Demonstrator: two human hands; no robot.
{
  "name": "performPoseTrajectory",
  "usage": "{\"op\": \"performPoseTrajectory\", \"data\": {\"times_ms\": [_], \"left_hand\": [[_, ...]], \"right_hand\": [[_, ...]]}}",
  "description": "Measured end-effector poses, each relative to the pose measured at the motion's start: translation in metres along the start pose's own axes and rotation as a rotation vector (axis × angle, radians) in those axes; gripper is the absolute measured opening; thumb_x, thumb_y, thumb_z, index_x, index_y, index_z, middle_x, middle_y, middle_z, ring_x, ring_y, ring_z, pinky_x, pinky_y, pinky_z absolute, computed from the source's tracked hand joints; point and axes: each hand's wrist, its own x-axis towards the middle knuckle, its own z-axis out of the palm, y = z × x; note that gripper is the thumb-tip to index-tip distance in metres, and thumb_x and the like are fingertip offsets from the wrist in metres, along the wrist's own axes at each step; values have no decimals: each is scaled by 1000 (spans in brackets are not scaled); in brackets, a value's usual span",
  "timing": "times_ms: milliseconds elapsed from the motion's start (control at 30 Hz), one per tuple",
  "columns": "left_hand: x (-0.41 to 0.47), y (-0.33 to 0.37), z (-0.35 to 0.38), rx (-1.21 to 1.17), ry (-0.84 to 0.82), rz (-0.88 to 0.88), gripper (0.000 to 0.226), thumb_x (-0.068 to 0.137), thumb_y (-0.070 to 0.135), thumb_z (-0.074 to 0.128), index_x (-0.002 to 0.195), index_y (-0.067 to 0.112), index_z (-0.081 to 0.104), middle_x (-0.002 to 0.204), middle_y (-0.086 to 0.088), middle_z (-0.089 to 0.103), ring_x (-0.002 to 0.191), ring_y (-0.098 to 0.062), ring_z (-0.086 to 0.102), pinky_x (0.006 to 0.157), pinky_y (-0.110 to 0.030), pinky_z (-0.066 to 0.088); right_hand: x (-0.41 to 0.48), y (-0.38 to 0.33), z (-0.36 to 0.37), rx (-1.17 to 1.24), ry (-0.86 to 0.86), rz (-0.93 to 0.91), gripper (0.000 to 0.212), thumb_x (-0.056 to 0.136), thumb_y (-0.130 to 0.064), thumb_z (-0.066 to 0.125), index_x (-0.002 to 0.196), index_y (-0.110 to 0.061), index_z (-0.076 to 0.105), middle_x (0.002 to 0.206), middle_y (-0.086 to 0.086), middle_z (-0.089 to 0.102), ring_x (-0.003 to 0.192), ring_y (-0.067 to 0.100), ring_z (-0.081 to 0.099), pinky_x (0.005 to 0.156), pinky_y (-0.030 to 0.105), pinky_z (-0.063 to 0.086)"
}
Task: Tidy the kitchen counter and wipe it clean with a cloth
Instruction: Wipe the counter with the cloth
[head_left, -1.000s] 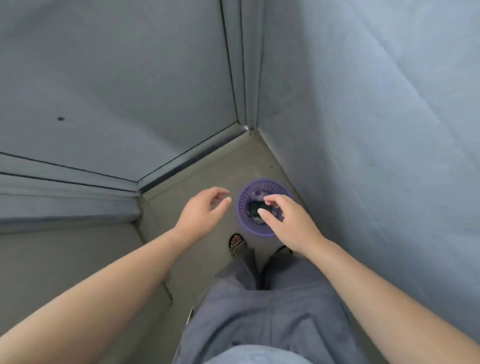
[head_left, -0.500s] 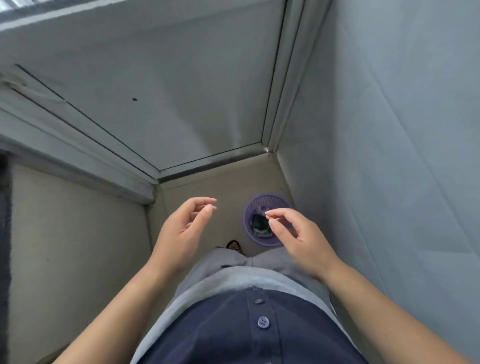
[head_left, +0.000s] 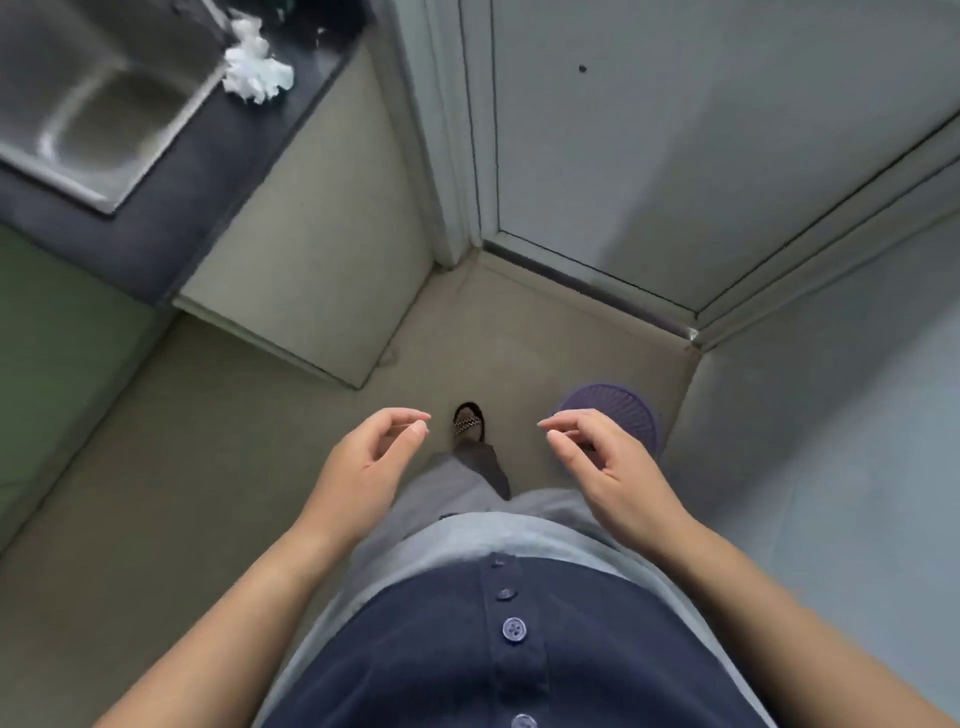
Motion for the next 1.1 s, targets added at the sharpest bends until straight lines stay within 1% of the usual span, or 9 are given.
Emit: {"op": "performPoseTrajectory", "data": {"times_ms": [100,200,300,400,500,667,833,1000,1100], "left_hand": [[-42,-35,-14,-98,149,-103,13,92,23,53,93,28,65,95,8,69,92,-9,62,80,-15,43],[-77,-59,-30,-200,294,-168,14,92,19,52,94,24,65,95,7,68,93,-9,63,74,-5,41],[-98,-76,-46,-267,411,-221,14,92,21,51,92,27,65,94,10,68,93,-9,64,80,-13,45],[-109,-95,-64,-312,481,-276,10,89,35,55,92,32,65,96,13,69,93,-8,63,89,-26,46],[-115,-119,-90,-317,504,-331,20,78,50,49,90,43,64,98,22,67,94,-8,63,89,-29,45],[-120,-165,-173,-360,604,-387,21,75,54,48,89,48,62,93,27,66,94,-7,63,90,-31,47],[-125,-200,-278,-389,733,-369,28,71,63,47,90,48,62,93,24,67,94,-4,63,87,-28,46],[-123,-234,-351,-458,862,-396,10,88,39,55,87,39,65,94,11,69,92,-12,64,86,-29,47],[-111,-249,-382,-494,901,-426,12,91,28,54,91,32,65,93,9,70,88,-6,64,81,-21,46]], "right_hand": [[-1,-6,29,-81,-185,-28,17,88,-47,44,97,-40,57,103,-21,59,98,-3,54,82,13,41],[7,-22,53,-152,-351,-68,12,89,-46,46,95,-44,55,103,-23,59,99,-3,55,86,22,44],[26,-46,74,-224,-476,-137,24,86,-52,44,99,-38,58,105,-21,59,101,0,55,89,31,46],[48,-72,106,-269,-562,-191,35,84,-57,42,102,-33,59,107,-18,59,102,1,55,90,35,47],[67,-95,151,-297,-637,-231,36,84,-58,42,103,-32,60,107,-17,60,102,1,56,89,35,48],[94,-140,254,-317,-748,-247,29,88,-50,44,103,-30,61,107,-16,60,101,2,56,89,34,48],[124,-214,361,-288,-814,-308,23,89,-48,46,100,-35,60,105,-20,61,100,-6,55,83,20,47],[158,-274,443,-297,-881,-377,23,90,-43,47,100,-29,62,104,-15,63,97,-5,56,80,15,46],[183,-293,480,-322,-915,-382,22,91,-39,48,100,-25,63,100,-11,64,93,-3,58,79,14,44]]}}
